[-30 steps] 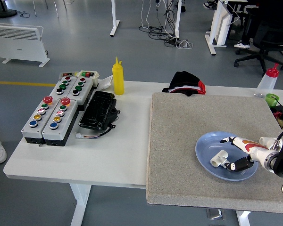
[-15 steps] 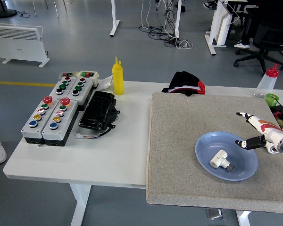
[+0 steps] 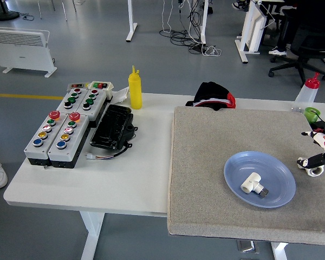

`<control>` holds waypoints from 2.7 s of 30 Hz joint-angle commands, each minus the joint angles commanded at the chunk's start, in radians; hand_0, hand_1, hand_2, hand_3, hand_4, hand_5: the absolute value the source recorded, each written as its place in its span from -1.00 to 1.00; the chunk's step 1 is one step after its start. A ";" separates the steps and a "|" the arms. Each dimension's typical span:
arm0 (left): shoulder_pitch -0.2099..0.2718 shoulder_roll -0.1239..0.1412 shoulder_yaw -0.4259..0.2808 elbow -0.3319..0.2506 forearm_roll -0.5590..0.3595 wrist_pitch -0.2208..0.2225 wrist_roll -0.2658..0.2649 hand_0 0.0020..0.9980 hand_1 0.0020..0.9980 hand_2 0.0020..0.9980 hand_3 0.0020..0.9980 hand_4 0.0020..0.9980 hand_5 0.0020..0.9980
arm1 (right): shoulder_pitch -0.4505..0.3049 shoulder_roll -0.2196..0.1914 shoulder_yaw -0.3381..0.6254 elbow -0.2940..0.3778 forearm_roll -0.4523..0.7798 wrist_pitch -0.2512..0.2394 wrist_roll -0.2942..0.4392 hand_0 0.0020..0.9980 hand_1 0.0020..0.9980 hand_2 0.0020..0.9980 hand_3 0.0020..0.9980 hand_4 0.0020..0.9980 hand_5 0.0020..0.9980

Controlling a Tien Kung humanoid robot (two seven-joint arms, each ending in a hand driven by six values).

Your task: Pick pipe place plate twice

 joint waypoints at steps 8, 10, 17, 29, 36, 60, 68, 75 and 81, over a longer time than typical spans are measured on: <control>-0.001 0.000 0.000 -0.001 0.004 0.001 0.003 0.24 0.37 0.42 0.17 -0.07 1.00 | 0.025 0.048 -0.107 -0.111 0.085 -0.006 0.025 0.98 0.82 0.97 0.86 0.53 -0.35; -0.001 0.000 0.000 -0.001 0.004 0.001 0.004 0.24 0.37 0.42 0.17 -0.07 1.00 | 0.029 0.057 -0.133 -0.142 0.105 -0.011 0.033 0.98 0.82 0.97 0.86 0.53 -0.35; 0.000 0.000 0.001 -0.002 0.004 0.001 0.005 0.24 0.37 0.42 0.17 -0.07 1.00 | 0.032 0.071 -0.201 -0.194 0.150 -0.050 0.068 0.96 0.80 0.93 0.82 0.52 -0.35; -0.001 0.000 -0.001 -0.003 0.010 0.000 0.006 0.24 0.37 0.42 0.17 -0.07 1.00 | 0.028 0.103 -0.339 -0.273 0.269 -0.089 0.118 0.88 0.73 0.86 0.73 0.48 -0.37; -0.004 0.000 -0.002 -0.002 0.010 -0.001 0.004 0.24 0.37 0.42 0.17 -0.07 1.00 | 0.026 0.097 -0.362 -0.291 0.286 -0.121 0.145 0.79 0.68 0.77 0.69 0.41 -0.42; -0.012 0.000 -0.001 -0.001 0.007 -0.003 0.001 0.23 0.37 0.42 0.17 -0.07 1.00 | 0.015 0.097 -0.379 -0.293 0.308 -0.122 0.175 0.20 0.25 0.21 0.44 0.26 -0.51; -0.012 0.000 0.000 -0.001 0.005 -0.004 0.000 0.23 0.37 0.42 0.17 -0.07 1.00 | 0.011 0.083 -0.367 -0.281 0.301 -0.110 0.171 -0.12 0.03 0.05 0.28 0.17 -0.54; -0.009 0.000 -0.001 -0.001 0.005 -0.003 0.001 0.23 0.37 0.42 0.17 -0.07 1.00 | 0.007 0.055 -0.290 -0.255 0.269 -0.133 0.193 -0.13 0.03 0.04 0.29 0.15 -0.55; -0.005 0.000 -0.002 -0.001 0.007 -0.001 0.002 0.23 0.37 0.42 0.17 -0.07 1.00 | 0.001 0.032 -0.232 -0.214 0.231 -0.154 0.211 -0.13 0.02 0.04 0.29 0.12 -0.57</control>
